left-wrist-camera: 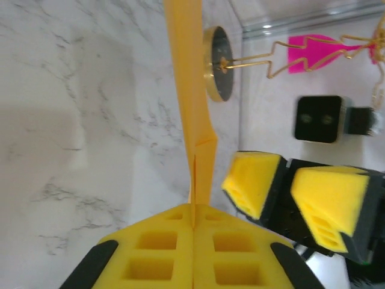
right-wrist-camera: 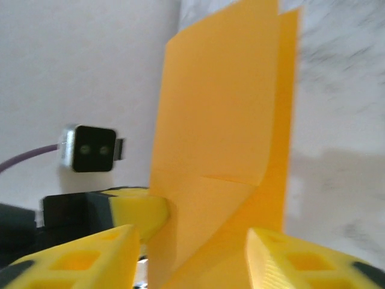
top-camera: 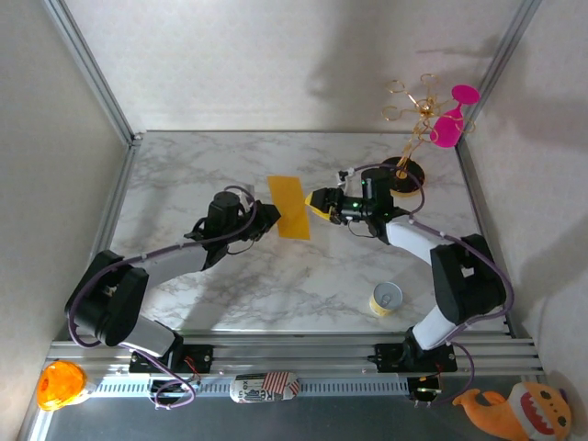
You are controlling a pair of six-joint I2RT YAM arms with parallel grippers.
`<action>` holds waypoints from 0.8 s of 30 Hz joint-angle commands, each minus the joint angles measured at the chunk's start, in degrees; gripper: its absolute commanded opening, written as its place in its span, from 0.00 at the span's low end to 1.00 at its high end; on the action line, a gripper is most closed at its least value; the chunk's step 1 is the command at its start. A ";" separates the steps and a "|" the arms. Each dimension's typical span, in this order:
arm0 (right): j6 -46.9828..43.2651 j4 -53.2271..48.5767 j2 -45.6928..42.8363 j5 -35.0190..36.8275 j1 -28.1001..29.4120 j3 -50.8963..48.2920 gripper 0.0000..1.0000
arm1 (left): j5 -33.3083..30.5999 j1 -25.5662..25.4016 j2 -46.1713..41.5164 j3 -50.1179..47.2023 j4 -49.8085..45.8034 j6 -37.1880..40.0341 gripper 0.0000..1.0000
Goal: Fold a paper plane with a square sheet of paper (pick it up from the middle)
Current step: Turn over the paper at the center of the table.
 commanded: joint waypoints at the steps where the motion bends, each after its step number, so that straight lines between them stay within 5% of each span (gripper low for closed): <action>1: -11.70 -13.04 -4.45 14.30 -0.97 3.27 0.67 | -7.63 -0.20 -0.60 5.10 -15.37 10.50 0.04; 5: -17.18 -16.93 -8.62 26.73 -1.12 3.47 0.84 | -19.94 -1.39 0.57 12.81 -33.10 21.10 0.04; 15: -23.07 -20.15 -12.98 41.93 -1.40 4.19 0.91 | -59.57 -9.29 13.22 34.07 -65.50 31.83 0.04; 20: -22.92 -21.11 -13.25 42.58 -1.73 4.33 0.88 | -68.65 -12.13 21.43 41.36 -73.70 30.95 0.03; 24: -20.98 -20.08 -14.35 43.57 -2.29 2.71 0.88 | -69.72 -14.05 27.95 44.67 -75.78 30.23 0.04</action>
